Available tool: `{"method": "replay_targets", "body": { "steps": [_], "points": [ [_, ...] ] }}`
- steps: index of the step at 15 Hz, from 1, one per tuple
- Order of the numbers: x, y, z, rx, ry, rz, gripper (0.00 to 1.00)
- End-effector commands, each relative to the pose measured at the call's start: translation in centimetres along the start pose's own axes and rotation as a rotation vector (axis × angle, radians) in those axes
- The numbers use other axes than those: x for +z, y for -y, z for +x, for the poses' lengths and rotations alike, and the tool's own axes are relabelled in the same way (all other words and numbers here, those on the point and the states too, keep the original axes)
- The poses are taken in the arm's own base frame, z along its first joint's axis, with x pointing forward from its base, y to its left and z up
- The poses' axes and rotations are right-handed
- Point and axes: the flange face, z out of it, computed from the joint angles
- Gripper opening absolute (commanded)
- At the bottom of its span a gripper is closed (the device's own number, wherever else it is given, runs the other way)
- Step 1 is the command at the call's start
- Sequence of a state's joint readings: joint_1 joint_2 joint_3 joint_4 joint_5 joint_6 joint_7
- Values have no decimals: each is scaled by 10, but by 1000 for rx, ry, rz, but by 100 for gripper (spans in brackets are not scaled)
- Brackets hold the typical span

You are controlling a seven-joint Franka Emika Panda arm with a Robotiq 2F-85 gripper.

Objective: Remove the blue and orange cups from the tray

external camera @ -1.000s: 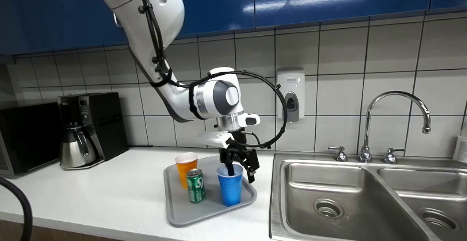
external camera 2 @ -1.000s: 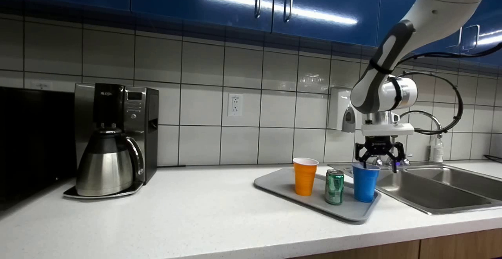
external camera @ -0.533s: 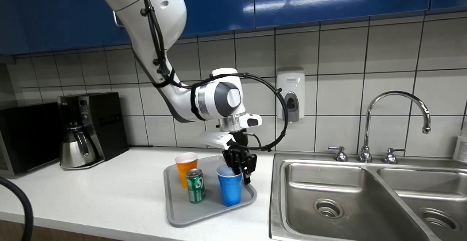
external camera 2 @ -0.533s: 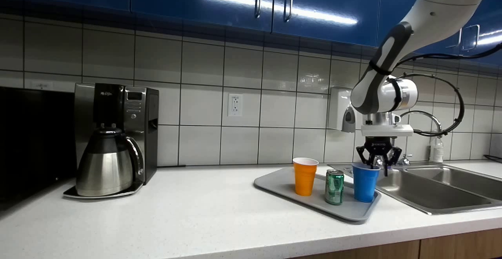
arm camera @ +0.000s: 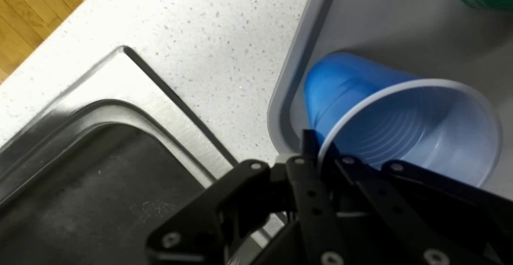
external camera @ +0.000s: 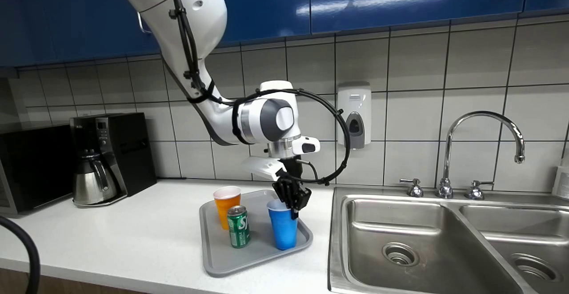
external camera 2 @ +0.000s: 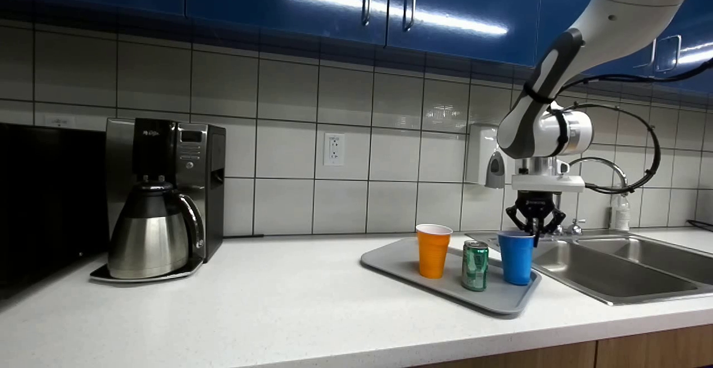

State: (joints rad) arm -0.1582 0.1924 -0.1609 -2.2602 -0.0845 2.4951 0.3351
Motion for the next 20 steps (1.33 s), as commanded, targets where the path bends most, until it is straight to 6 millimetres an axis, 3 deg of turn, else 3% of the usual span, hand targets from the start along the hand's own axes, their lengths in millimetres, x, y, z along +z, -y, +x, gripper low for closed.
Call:
{"method": "replay_targets", "body": {
  "steps": [1, 10, 20],
  "points": [
    [-12, -1, -1, -11, -7, 44, 1],
    [-35, -14, -6, -19, -28, 76, 1],
    [-50, -50, -18, -15, -35, 83, 1]
  ]
}}
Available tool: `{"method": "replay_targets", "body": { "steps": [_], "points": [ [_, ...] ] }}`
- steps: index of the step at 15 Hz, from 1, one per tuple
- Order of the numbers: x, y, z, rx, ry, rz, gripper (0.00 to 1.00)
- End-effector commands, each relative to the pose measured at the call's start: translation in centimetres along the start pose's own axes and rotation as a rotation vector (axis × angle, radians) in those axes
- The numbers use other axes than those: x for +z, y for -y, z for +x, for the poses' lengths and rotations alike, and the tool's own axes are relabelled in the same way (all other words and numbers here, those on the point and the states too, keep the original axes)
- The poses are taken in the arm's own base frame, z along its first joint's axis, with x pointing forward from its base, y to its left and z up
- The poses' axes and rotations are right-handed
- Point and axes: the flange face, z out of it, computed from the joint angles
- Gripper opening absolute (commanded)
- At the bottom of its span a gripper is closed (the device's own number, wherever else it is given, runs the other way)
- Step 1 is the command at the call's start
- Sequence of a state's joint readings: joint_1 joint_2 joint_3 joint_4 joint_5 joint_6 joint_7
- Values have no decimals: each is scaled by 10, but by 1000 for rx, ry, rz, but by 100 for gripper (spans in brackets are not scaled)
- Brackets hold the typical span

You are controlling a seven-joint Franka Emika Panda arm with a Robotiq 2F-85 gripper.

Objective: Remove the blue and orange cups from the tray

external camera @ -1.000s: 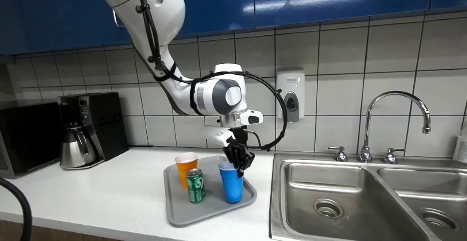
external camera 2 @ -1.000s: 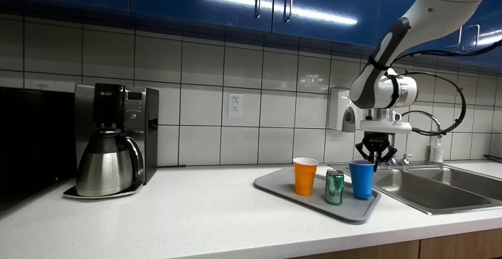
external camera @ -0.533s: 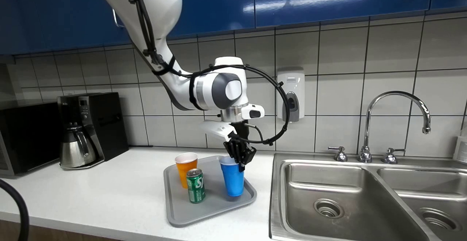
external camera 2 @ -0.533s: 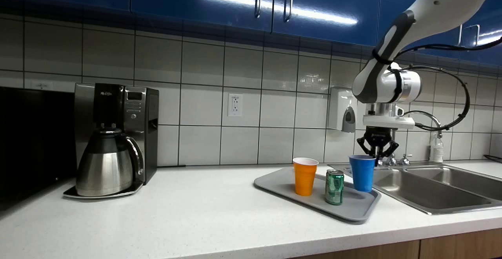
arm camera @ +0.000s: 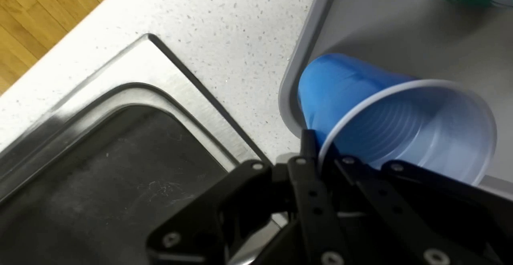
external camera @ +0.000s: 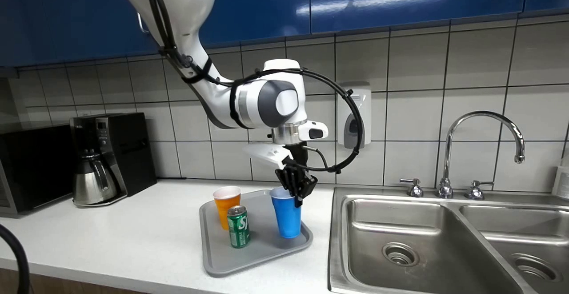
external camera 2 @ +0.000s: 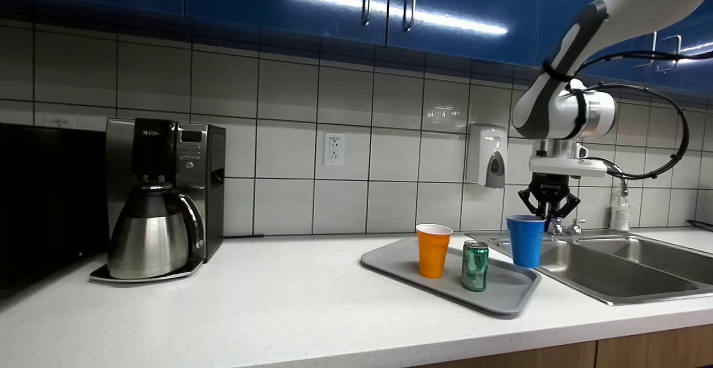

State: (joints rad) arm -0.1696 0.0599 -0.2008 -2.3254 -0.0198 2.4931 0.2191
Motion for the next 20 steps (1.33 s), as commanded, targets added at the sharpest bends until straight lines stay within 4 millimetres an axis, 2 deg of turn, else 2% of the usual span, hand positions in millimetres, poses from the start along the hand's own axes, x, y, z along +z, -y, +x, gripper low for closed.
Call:
{"method": "replay_targets", "body": {
  "steps": [1, 8, 15, 20],
  "points": [
    [-10, -20, -11, -6, 12, 16, 1],
    [-14, -51, -18, -3, 22, 15, 1],
    [-21, -75, -34, -16, 27, 10, 1],
    [-18, -90, -37, -8, 25, 11, 1]
  ]
}}
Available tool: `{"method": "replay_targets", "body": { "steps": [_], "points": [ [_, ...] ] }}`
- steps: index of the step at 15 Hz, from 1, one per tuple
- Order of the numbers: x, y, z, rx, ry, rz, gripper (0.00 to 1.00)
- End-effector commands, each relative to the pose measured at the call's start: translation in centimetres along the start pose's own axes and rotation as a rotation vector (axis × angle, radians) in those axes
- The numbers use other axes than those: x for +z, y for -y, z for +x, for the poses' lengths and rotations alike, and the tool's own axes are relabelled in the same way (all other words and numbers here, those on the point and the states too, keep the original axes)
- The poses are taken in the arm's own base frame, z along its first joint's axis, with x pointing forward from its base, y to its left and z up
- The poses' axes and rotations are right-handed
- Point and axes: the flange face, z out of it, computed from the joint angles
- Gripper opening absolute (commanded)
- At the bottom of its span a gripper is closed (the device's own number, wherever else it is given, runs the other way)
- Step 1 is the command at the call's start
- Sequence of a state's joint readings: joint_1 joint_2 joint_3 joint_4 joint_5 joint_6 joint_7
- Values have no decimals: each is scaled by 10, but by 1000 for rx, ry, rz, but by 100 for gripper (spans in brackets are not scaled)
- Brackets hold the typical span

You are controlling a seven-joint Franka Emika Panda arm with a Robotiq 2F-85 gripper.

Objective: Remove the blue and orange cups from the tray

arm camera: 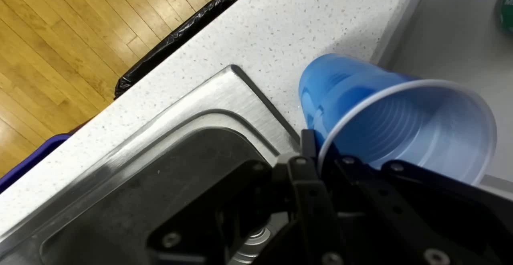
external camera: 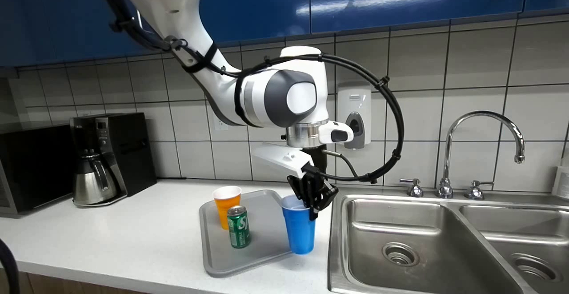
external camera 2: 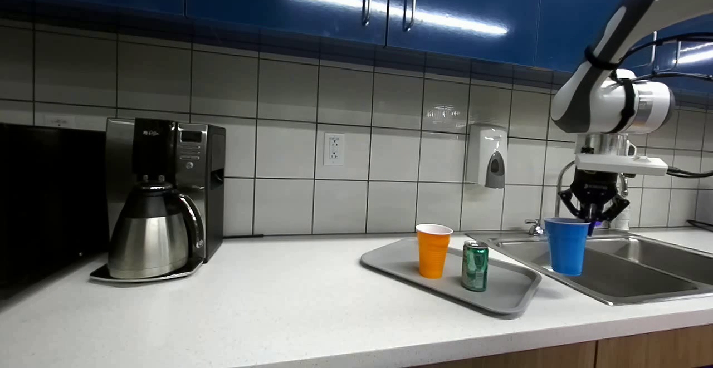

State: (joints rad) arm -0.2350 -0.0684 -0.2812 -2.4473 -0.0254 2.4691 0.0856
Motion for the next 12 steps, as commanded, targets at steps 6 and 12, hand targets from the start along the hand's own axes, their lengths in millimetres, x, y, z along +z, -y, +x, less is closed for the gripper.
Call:
{"method": "replay_targets", "body": {
  "steps": [6, 12],
  "points": [
    [6, -23, -7, -22, 13, -2, 1],
    [21, -24, -3, -31, 28, -10, 1]
  ]
}}
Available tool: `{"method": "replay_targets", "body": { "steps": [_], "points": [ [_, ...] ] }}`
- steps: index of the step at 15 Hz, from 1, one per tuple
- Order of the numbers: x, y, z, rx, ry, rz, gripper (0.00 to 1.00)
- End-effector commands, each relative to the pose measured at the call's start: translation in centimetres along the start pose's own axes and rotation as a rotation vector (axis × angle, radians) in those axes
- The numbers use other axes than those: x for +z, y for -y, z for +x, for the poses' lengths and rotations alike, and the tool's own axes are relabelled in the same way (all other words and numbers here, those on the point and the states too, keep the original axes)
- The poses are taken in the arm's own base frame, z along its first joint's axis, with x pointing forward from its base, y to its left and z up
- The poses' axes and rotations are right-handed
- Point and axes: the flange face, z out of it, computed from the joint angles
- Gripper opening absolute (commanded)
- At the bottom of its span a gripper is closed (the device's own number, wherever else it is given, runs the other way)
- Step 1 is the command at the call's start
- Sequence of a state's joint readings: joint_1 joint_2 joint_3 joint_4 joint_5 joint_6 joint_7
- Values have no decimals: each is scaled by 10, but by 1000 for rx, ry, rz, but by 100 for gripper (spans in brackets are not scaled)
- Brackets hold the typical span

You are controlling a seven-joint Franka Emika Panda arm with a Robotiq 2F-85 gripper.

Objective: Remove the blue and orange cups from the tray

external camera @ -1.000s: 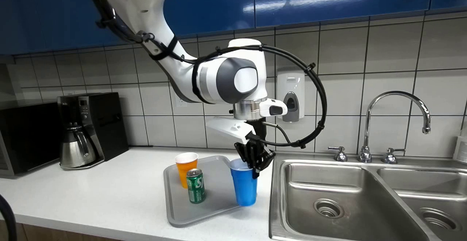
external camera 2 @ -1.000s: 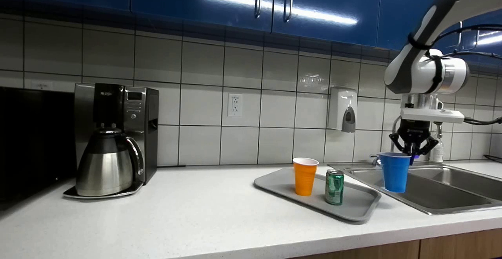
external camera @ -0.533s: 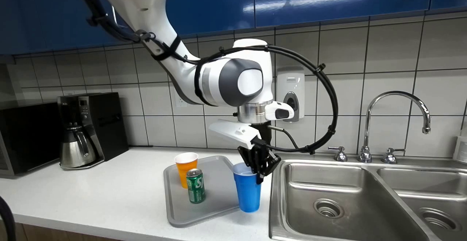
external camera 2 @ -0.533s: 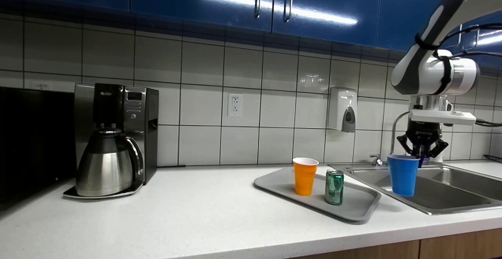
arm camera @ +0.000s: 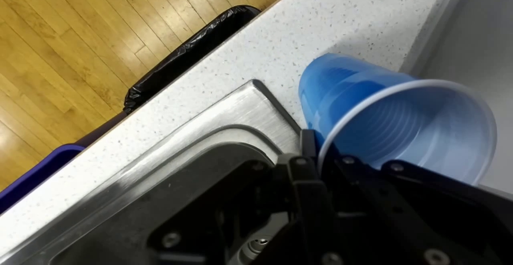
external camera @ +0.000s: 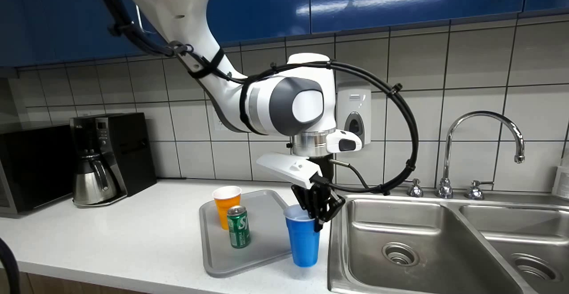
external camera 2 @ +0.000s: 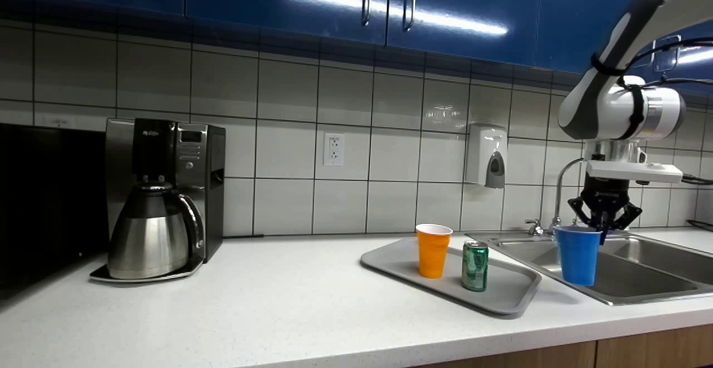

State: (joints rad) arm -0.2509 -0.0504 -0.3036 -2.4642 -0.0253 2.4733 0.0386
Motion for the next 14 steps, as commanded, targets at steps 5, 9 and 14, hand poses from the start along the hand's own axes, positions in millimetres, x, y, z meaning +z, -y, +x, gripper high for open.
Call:
{"method": "replay_targets", "body": {
  "steps": [5, 9, 14],
  "points": [
    [23, -3, 7, -30, 11, -13, 1],
    [30, -1, 9, -38, 12, -19, 1],
    [30, 1, 9, -40, 15, -22, 31]
  ]
}}
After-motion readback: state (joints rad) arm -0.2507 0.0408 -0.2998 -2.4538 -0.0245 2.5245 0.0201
